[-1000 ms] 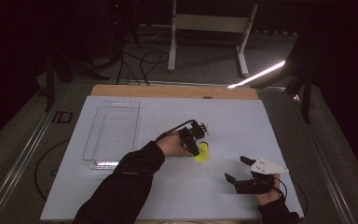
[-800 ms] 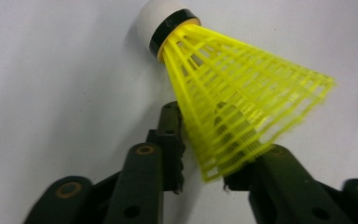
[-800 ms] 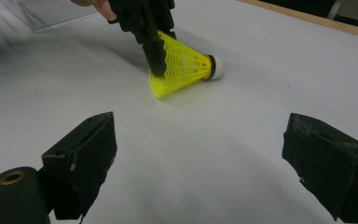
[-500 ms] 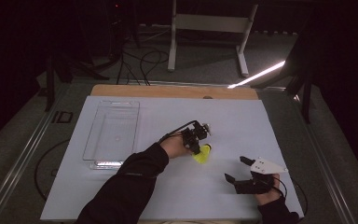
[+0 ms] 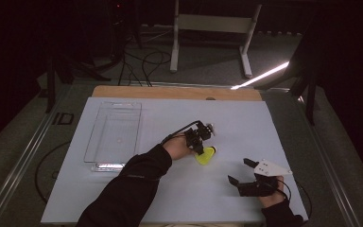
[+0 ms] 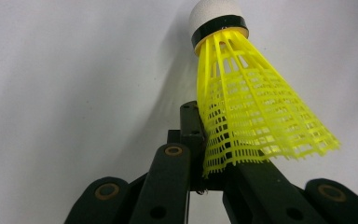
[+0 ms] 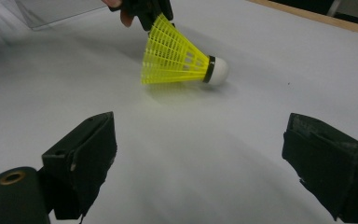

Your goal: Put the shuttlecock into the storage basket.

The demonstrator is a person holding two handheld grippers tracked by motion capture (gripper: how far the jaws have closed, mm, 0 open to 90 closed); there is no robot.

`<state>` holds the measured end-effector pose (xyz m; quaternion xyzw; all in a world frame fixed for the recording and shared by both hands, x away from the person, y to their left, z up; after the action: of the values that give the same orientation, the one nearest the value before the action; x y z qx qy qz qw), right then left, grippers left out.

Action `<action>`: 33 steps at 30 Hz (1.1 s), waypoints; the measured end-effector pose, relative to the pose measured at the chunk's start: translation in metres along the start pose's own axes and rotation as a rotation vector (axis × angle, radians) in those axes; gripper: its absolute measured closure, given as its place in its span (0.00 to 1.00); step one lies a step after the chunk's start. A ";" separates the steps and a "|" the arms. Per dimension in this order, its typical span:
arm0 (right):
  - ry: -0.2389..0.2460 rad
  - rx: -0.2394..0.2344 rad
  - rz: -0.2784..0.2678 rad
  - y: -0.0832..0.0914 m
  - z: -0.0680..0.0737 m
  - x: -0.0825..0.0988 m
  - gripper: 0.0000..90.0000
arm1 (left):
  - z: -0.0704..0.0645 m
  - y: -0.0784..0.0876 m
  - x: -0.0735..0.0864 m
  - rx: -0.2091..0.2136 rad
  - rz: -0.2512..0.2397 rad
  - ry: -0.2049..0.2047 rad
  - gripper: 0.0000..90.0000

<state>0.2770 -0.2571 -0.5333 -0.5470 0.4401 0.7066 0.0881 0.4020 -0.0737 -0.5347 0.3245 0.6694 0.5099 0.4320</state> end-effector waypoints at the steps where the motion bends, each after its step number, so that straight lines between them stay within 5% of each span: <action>1: -0.001 0.000 0.000 0.000 0.000 0.000 0.11 | 0.000 0.002 0.000 -0.003 -0.003 -0.001 1.00; 33: -0.006 0.004 0.011 -0.003 0.000 0.002 0.11 | 0.019 0.066 0.026 -0.062 -0.028 0.055 1.00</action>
<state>0.2784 -0.2561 -0.5362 -0.5424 0.4444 0.7077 0.0866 0.4076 -0.0254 -0.4795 0.2873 0.6693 0.5330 0.4306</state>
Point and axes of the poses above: each handheld gripper's, and its own axes: y roughly backward along the jaws, x roughly out of its underside, z roughly to its left, the point moved 5 cm from there along -y, roughly forward along the jaws, and after that the axes turned 2 degrees about z, right-handed, at the moved point
